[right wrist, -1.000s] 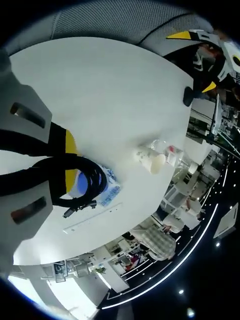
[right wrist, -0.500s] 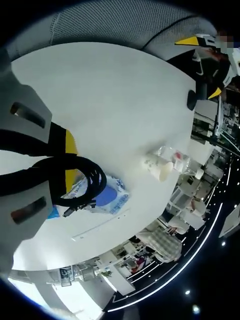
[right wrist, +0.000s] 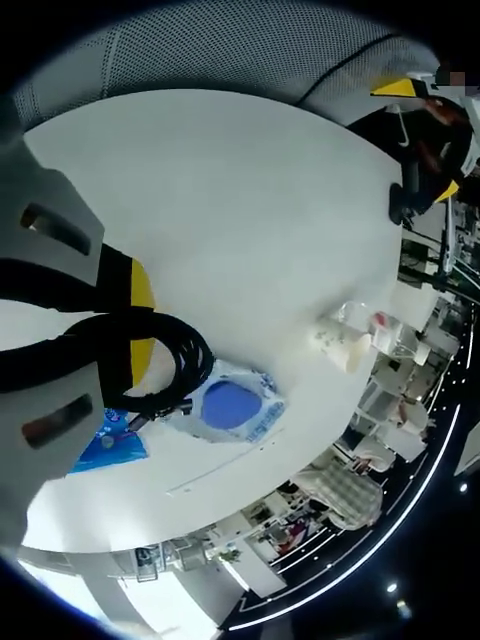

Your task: Arrange the tabletop items into an orderly group along one side of the table until the central work area is clear of visible clutter.

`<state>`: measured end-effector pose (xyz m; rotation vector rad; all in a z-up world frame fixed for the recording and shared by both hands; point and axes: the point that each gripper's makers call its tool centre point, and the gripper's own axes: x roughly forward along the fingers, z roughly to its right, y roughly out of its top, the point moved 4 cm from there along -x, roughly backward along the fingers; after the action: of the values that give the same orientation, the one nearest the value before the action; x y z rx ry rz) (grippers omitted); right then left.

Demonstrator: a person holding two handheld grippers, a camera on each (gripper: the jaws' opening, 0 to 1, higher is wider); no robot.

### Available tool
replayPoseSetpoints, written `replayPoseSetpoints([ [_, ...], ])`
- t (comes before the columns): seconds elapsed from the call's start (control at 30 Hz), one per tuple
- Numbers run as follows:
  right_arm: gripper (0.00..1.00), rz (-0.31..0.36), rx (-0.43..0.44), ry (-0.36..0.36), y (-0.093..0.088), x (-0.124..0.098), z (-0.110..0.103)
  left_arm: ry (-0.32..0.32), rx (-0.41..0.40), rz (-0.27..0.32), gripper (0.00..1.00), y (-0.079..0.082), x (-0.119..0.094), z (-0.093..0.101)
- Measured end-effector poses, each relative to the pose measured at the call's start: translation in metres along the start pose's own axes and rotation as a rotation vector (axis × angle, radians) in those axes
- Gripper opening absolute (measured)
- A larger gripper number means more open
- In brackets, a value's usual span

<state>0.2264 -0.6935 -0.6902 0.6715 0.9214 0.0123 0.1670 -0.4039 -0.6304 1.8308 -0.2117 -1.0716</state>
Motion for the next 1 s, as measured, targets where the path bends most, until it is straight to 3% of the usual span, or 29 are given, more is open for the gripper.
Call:
replayPoseSetpoints([
  [0.63,0.06,-0.059,0.012,0.072,-0.016,0.011,-0.020,0.003,0.001,-0.013,0.92,-0.003,0.000,-0.001],
  [1.0,0.08,-0.112,0.033,0.153,-0.026,0.015,-0.031,0.004,0.002,-0.015,0.92,-0.003,0.001,-0.001],
])
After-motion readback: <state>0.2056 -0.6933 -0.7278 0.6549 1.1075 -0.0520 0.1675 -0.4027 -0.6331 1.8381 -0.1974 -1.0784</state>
